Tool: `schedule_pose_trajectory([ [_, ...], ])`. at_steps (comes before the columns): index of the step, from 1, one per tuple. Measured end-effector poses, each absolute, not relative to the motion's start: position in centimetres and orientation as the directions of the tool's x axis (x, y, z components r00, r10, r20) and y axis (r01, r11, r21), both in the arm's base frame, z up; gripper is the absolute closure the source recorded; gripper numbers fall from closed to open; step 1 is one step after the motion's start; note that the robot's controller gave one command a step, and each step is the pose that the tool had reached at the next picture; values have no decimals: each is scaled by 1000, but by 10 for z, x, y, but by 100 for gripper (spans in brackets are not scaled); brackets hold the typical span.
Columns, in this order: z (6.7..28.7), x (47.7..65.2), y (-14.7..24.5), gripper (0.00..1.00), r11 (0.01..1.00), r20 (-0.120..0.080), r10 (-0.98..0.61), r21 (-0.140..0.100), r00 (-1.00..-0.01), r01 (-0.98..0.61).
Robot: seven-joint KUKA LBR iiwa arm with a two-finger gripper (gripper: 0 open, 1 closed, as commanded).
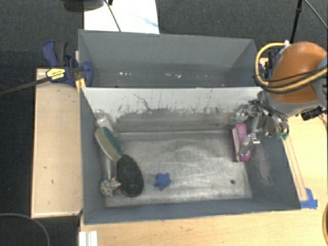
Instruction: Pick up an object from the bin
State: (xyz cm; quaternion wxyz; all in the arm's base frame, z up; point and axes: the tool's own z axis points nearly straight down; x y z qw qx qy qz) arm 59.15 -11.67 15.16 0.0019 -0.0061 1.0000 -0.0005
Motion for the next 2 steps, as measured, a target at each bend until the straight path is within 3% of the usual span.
schedule_pose_trajectory([
  [1,117,586,-144,0,1000,-15,16,7,-1000,15],
  [2,102,583,-144,0,998,-12,65,1,-998,65],
])
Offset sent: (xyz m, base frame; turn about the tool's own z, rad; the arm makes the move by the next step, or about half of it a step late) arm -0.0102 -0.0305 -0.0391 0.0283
